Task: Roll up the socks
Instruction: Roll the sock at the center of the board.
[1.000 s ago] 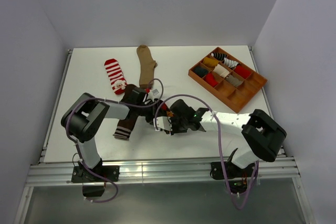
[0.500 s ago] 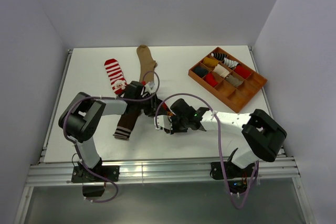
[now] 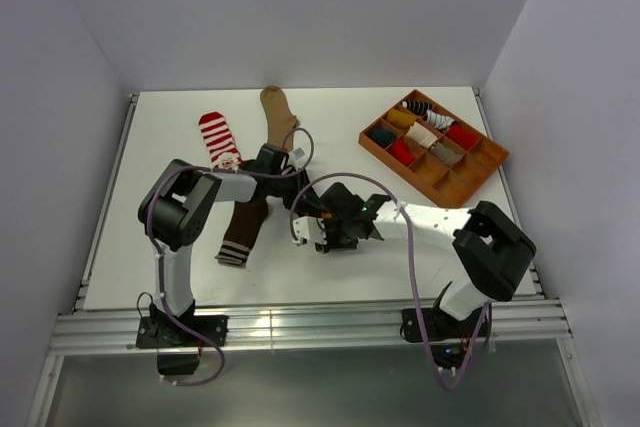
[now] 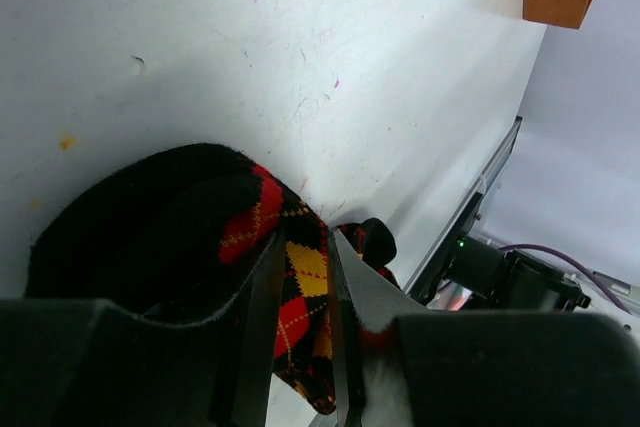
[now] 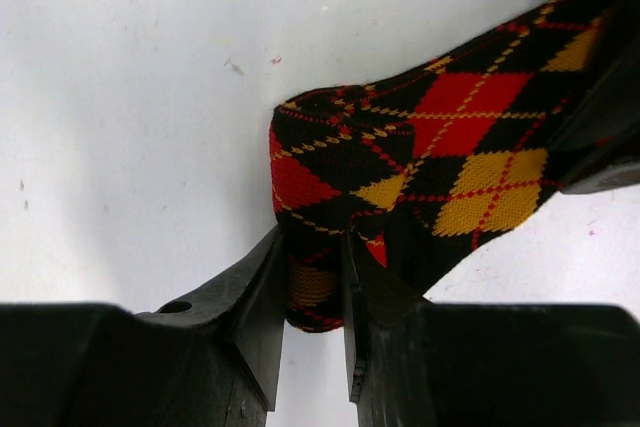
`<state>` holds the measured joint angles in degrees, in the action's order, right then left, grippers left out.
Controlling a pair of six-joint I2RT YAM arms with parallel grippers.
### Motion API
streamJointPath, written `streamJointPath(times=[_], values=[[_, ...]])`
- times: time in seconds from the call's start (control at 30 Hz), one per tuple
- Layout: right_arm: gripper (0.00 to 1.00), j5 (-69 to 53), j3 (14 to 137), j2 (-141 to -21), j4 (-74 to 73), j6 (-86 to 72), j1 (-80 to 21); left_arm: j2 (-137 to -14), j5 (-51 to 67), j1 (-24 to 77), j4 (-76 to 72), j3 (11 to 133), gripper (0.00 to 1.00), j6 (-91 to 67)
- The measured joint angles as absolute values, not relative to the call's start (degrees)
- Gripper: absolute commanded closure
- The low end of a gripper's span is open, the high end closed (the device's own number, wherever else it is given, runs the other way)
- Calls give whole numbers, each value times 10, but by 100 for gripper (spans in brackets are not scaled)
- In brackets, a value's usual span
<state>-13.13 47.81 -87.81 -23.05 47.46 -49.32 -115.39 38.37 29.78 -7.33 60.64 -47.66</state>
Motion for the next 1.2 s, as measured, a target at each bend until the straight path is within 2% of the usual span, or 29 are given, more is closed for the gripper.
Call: streamJointPath(times=[0.33,0.57,0.87,1.2], values=[[72,-176,620,-986,-392,522,-476,-1162,392,298,-33,634,68,-457],[72,-293,714,-1072,-502,552,-406,-1162,396,298,-32,637,66,-446],[72,-351,691,-1070,-486,531,-371,-1157,396,299,-33,640,57,-441],[72,-352,675,-1059,-460,485,-370,-1074,356,267,-75,606,55,-448]])
